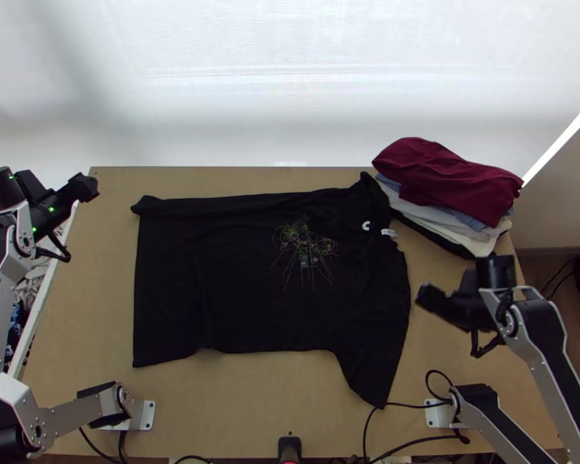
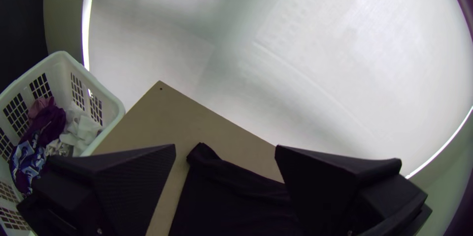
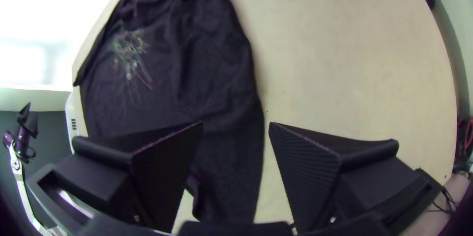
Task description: Fold the t-shirt
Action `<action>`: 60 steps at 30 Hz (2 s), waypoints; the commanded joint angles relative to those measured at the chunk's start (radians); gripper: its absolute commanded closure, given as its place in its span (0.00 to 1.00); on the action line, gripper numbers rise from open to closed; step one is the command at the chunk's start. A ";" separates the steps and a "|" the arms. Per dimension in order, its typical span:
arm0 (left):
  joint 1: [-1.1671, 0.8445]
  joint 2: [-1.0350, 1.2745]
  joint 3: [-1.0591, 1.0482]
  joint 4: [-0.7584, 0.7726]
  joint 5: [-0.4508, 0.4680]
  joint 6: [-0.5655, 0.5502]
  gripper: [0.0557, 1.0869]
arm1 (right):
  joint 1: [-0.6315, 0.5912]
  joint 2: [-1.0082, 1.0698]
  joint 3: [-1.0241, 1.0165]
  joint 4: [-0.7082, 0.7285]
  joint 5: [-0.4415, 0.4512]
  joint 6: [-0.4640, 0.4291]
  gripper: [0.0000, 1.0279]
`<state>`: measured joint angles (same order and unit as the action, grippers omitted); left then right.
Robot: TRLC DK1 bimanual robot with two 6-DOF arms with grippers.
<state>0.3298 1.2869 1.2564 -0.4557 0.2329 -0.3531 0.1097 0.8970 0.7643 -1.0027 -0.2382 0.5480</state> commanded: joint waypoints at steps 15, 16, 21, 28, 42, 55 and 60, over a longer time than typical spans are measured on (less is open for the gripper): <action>0.017 -0.046 -0.017 -0.035 0.013 0.037 0.05 | 0.099 0.192 -0.042 -0.112 -0.070 -0.048 0.44; 0.017 -0.046 -0.018 -0.035 0.013 0.037 0.05 | 0.099 0.206 -0.046 -0.112 -0.072 -0.048 0.44; 0.017 -0.052 -0.017 -0.040 0.013 0.036 0.05 | 0.097 0.240 -0.077 -0.112 -0.072 -0.068 0.45; 0.034 -0.049 -0.017 -0.040 0.013 0.037 0.05 | 0.085 0.292 -0.105 -0.094 -0.073 -0.086 0.55; 0.035 -0.040 -0.031 -0.069 0.013 0.089 0.05 | 0.150 0.345 -0.177 0.070 -0.087 -0.106 0.64; 0.071 -0.020 -0.041 -0.186 0.089 0.217 0.05 | 0.217 0.372 -0.189 0.162 -0.078 -0.094 0.97; 0.074 -0.020 -0.066 -0.416 0.148 0.510 0.10 | 0.217 0.359 -0.191 0.148 -0.079 -0.095 0.97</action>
<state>0.3950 1.2568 1.2247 -0.7914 0.3603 -0.0181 0.3199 1.2503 0.6025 -0.8494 -0.3225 0.4442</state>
